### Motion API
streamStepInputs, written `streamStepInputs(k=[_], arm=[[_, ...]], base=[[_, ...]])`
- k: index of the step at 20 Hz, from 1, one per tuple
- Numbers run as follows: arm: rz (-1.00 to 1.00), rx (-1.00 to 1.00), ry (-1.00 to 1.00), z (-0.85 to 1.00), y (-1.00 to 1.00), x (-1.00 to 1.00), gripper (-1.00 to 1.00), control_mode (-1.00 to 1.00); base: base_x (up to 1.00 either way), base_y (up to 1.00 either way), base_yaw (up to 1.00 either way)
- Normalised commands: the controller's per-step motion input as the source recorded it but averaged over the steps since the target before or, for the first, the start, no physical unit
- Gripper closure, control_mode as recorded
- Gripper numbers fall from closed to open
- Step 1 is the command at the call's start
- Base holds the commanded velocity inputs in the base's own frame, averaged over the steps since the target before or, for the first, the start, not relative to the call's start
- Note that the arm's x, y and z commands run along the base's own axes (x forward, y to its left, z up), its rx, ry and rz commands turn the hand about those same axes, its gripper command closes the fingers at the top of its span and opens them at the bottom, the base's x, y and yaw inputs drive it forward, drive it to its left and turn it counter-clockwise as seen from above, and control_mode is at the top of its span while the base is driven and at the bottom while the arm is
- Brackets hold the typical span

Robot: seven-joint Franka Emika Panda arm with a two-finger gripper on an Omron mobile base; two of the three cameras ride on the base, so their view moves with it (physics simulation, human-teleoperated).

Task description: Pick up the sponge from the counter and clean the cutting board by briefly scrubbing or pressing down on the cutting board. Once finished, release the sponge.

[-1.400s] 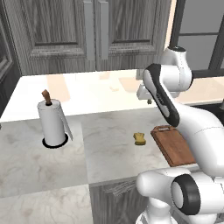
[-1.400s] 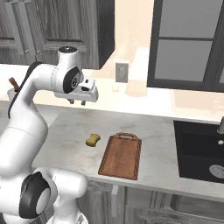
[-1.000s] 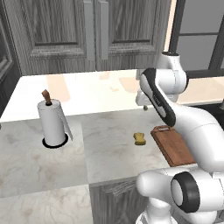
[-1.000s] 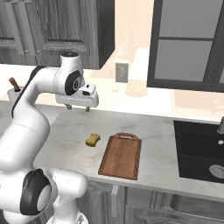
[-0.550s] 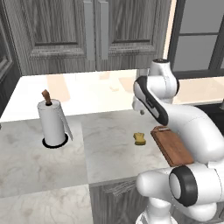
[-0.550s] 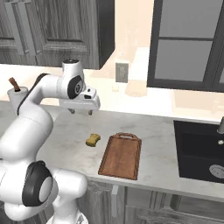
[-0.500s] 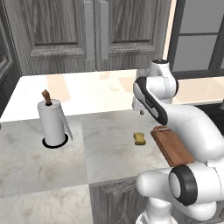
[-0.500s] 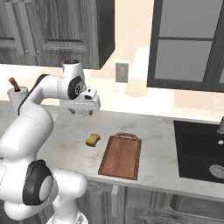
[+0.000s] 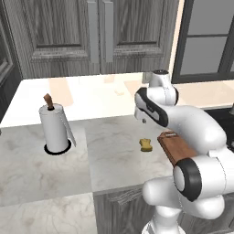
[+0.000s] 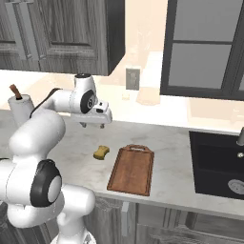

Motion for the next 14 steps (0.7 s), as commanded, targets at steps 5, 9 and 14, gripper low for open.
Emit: streamStepInputs(k=[5,9,14], arm=[[0.00,0.00,0.00,-0.43,0.00,0.23,-1.00,-1.00],[0.00,0.01,0.00,-0.39,-0.01,0.21,-1.00,-1.00],[0.00,0.01,0.00,-0.24,-0.04,0.02,-1.00,-1.00]], base=[[0.00,0.00,0.00],[0.00,0.00,0.00],[0.00,0.00,0.00]])
